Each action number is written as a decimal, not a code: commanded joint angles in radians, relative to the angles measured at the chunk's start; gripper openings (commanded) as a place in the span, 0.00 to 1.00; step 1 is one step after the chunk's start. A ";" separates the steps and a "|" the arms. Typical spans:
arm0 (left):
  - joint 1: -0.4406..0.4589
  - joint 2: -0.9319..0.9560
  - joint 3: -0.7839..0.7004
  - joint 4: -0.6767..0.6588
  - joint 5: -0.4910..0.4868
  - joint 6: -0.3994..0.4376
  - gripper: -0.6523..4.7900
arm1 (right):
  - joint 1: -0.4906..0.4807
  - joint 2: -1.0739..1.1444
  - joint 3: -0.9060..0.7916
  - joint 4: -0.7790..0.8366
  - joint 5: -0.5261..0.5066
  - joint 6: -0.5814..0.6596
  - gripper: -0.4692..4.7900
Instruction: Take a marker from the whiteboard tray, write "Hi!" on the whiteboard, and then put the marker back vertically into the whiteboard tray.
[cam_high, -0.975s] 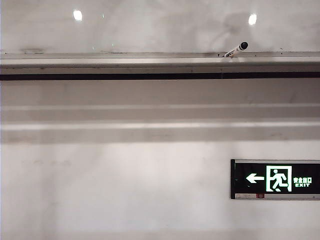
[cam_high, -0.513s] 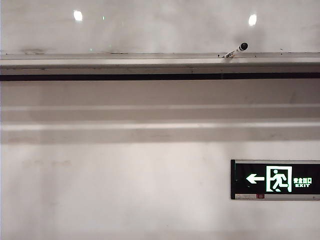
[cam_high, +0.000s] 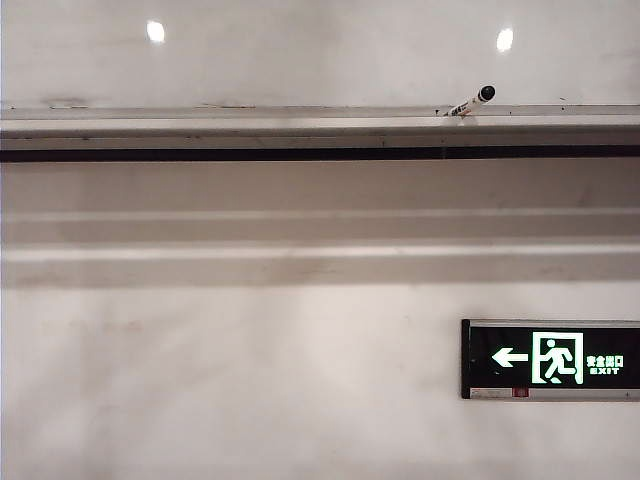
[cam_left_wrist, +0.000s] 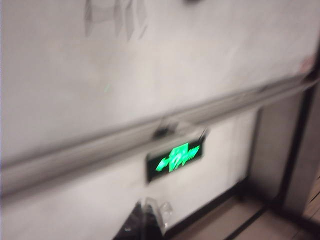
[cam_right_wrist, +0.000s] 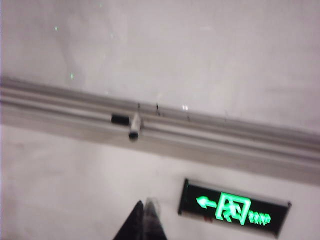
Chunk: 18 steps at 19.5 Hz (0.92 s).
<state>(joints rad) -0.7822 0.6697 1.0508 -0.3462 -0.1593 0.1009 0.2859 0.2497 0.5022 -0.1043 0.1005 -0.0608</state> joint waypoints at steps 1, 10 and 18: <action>0.000 -0.119 -0.140 0.050 -0.010 0.023 0.11 | 0.000 -0.072 -0.061 -0.039 0.040 0.005 0.21; 0.001 -0.383 -0.492 0.199 -0.087 0.014 0.11 | 0.000 -0.194 -0.076 -0.343 0.035 0.005 0.21; 0.001 -0.388 -0.644 0.276 -0.158 -0.005 0.11 | 0.000 -0.194 -0.076 -0.373 0.035 0.005 0.21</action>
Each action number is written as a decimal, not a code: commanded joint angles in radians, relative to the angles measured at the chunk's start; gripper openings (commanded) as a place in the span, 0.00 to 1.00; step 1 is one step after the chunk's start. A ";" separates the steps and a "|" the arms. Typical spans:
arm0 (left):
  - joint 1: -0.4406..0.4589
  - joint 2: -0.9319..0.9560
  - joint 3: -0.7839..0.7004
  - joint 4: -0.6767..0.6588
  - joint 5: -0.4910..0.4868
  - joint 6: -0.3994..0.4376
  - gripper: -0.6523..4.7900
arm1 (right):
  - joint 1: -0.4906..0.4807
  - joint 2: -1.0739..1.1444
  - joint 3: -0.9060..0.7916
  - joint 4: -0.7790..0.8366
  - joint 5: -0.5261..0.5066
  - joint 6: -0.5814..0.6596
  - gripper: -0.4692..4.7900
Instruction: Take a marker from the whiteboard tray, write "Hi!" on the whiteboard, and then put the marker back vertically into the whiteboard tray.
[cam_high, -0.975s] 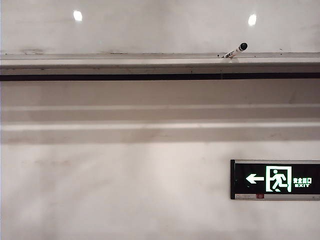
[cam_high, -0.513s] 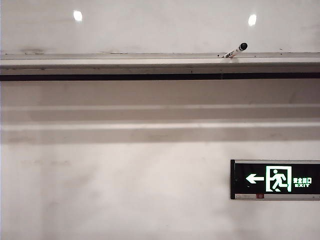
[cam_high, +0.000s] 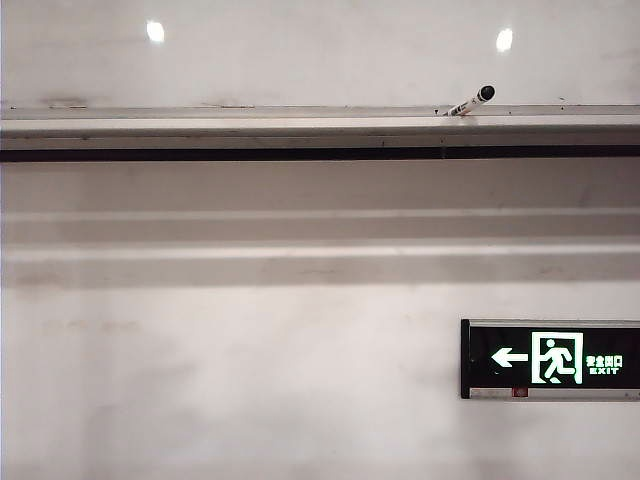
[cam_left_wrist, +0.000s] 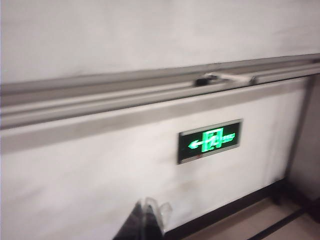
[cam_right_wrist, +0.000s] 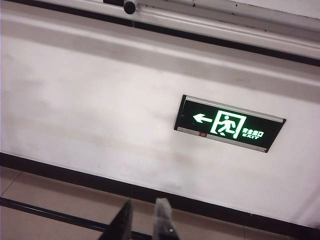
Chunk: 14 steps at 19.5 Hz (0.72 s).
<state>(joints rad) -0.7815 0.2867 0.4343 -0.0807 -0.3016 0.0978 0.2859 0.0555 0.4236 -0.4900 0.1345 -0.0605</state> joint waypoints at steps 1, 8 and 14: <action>0.000 -0.005 -0.037 0.010 -0.003 -0.002 0.11 | 0.000 0.000 0.003 0.013 0.002 0.005 0.21; 0.272 -0.058 -0.132 0.067 0.229 -0.018 0.11 | 0.000 -0.002 0.003 0.014 0.002 0.005 0.21; 0.592 -0.249 -0.206 0.033 0.264 -0.031 0.11 | 0.000 -0.002 0.003 0.014 0.003 0.005 0.21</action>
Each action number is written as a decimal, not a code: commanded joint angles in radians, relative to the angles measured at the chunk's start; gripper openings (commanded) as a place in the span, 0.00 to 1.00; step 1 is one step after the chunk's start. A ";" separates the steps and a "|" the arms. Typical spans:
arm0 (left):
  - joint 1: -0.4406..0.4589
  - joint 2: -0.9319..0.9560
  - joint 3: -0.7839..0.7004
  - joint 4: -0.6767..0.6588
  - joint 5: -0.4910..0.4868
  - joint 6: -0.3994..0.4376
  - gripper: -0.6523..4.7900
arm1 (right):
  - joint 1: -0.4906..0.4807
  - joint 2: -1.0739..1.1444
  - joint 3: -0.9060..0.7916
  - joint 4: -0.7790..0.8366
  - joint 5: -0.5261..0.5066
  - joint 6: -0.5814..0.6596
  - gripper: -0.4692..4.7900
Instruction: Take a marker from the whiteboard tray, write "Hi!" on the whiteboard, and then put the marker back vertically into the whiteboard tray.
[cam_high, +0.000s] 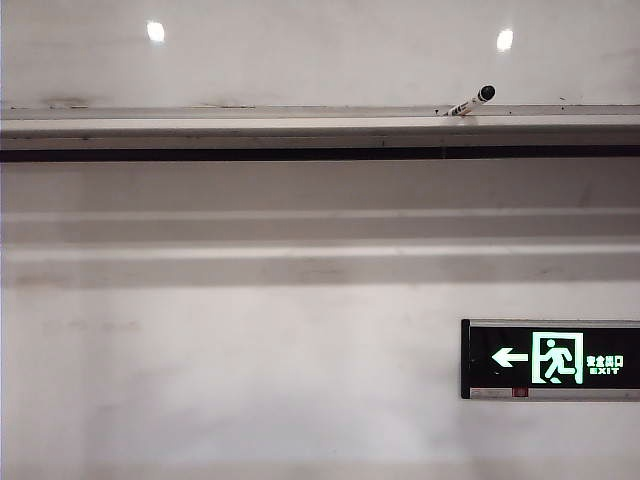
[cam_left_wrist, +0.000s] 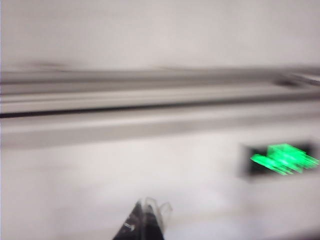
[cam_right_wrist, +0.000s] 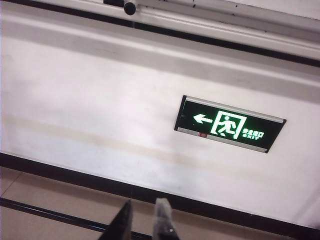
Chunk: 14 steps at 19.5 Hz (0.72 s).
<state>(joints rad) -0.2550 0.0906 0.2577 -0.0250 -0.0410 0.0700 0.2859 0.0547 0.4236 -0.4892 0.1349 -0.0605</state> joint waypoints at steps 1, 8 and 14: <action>0.089 -0.073 -0.045 -0.037 0.004 -0.003 0.11 | 0.000 -0.001 0.003 0.014 0.001 0.005 0.21; 0.099 -0.085 -0.177 0.029 0.001 -0.003 0.11 | 0.000 -0.001 0.003 0.014 0.002 0.005 0.21; 0.120 -0.085 -0.251 0.043 0.000 -0.032 0.11 | 0.000 -0.001 0.003 0.014 0.002 0.005 0.21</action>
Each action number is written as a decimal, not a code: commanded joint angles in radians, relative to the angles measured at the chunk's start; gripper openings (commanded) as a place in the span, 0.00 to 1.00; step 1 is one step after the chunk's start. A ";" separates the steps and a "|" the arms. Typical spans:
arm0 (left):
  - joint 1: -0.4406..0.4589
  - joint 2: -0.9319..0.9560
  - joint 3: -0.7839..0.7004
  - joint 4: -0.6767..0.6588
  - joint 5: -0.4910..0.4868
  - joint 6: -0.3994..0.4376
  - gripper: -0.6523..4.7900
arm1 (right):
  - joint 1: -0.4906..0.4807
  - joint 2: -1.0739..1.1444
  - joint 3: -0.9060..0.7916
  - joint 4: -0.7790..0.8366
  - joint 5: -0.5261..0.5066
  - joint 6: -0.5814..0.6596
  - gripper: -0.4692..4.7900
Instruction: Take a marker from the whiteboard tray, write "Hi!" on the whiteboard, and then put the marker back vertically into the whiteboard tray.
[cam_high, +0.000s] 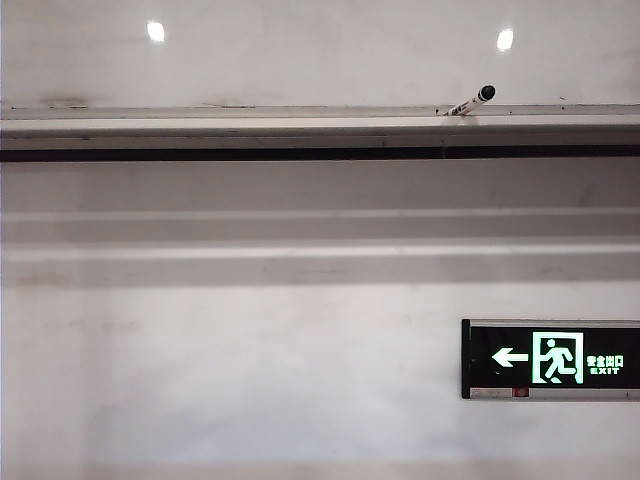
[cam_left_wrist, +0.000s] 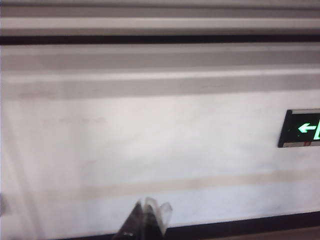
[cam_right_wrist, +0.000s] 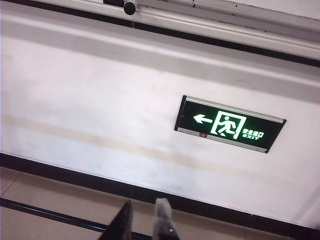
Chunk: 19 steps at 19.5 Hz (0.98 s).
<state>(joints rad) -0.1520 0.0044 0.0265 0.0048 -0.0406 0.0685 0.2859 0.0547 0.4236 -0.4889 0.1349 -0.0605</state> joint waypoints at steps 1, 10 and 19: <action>0.031 -0.002 -0.019 0.000 0.000 -0.047 0.11 | 0.000 -0.001 0.003 0.013 0.002 0.005 0.21; 0.074 -0.002 -0.019 0.000 0.000 -0.047 0.11 | 0.000 -0.005 0.003 0.013 0.002 0.005 0.21; 0.074 -0.002 -0.019 0.000 0.000 -0.046 0.11 | 0.000 -0.005 0.002 0.014 0.002 0.004 0.21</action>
<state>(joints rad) -0.0784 0.0036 0.0063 -0.0082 -0.0414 0.0254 0.2859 0.0505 0.4236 -0.4889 0.1352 -0.0605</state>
